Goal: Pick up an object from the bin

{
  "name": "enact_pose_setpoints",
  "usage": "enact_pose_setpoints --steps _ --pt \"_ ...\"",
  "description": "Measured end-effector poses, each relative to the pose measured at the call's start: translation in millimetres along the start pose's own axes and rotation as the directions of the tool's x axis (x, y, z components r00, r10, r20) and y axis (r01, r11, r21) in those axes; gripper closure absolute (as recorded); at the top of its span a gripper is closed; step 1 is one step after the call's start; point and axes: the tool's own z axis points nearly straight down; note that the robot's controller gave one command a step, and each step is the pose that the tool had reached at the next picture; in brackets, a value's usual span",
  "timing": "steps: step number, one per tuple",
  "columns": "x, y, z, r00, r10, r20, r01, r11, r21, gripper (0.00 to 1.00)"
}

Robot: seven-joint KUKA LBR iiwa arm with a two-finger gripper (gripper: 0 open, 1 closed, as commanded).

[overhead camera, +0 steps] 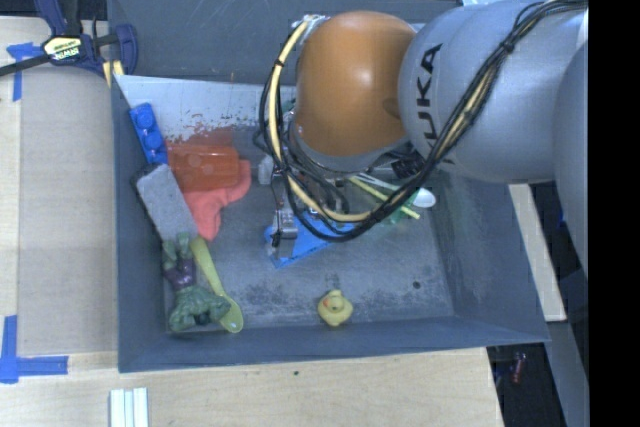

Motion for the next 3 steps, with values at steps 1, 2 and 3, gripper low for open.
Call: enact_pose_setpoints --steps 1,2,3 --pt "-0.8 0 -4 1.000 0.002 0.006 -0.002 1.000 -0.002 0.00" --pt "27.4 49 -59 0.963 -0.270 0.013 0.270 0.963 -0.003 0.00" --pt "8.6 0 3 0.932 -0.361 0.015 0.362 0.932 0.002 0.00"
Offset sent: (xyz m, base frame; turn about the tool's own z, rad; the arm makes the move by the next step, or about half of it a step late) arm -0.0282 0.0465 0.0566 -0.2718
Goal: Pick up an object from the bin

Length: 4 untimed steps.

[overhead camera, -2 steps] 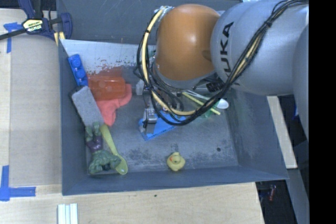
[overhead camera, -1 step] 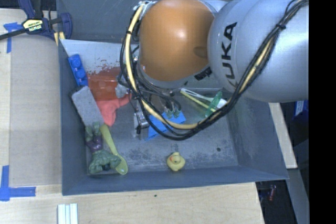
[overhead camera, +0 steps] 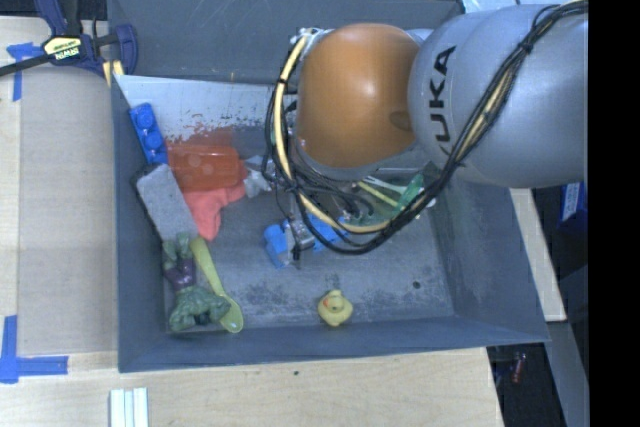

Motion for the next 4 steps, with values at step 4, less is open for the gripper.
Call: enact_pose_setpoints --steps 4 --pt "12.0 -92 31 0.973 0.231 0.007 -0.231 0.973 -0.001 0.00"
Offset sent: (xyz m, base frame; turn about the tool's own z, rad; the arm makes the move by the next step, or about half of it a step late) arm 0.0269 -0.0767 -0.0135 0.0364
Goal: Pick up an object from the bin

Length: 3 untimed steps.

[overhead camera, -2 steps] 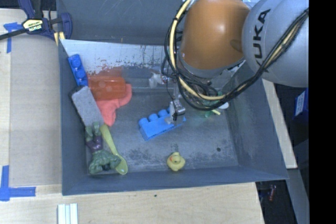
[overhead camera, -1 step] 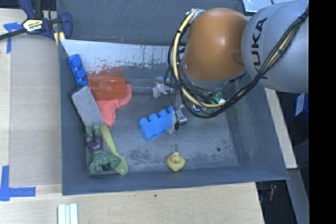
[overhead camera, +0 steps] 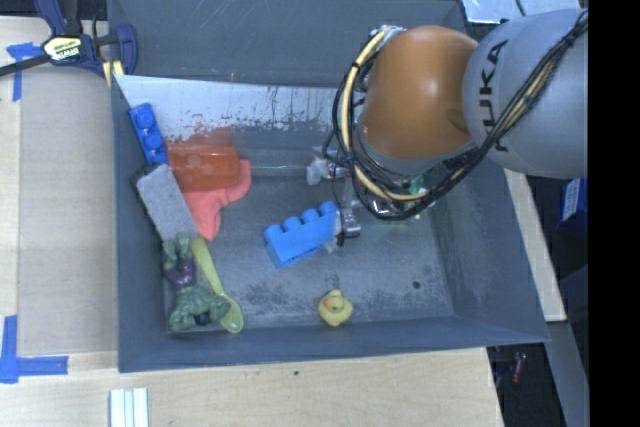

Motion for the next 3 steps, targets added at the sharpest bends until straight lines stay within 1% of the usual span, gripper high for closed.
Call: enact_pose_setpoints --steps 1,2,3 --pt "30.1 7 55 0.980 0.201 0.002 -0.201 0.980 -0.002 0.00" --pt "27.4 -26 81 0.986 0.165 0.017 -0.165 0.986 -0.001 1.00" --pt "27.6 -26 82 0.986 0.166 0.017 -0.166 0.986 -0.001 1.00"
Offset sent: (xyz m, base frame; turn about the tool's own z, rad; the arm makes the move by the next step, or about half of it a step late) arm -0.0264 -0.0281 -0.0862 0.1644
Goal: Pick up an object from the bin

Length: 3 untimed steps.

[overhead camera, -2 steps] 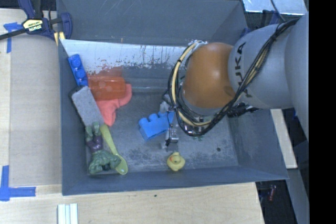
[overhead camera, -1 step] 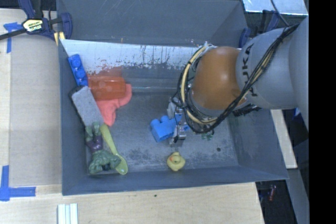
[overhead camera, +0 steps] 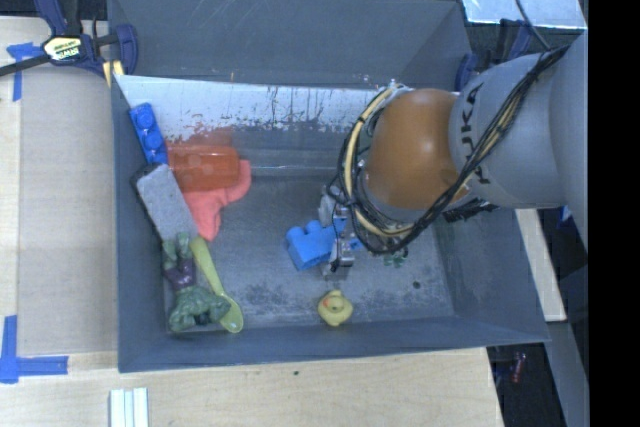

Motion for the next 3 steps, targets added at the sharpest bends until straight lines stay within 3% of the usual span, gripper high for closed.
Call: enact_pose_setpoints --steps 1,2,3 --pt "0.0 0 0 1.000 0.000 0.000 0.000 1.000 0.000 1.00" --pt "-6.3 -4 -39 1.000 0.008 0.003 -0.008 1.000 0.000 1.00" --pt "-6.4 -4 -39 1.000 0.009 0.003 -0.009 1.000 0.000 1.00"
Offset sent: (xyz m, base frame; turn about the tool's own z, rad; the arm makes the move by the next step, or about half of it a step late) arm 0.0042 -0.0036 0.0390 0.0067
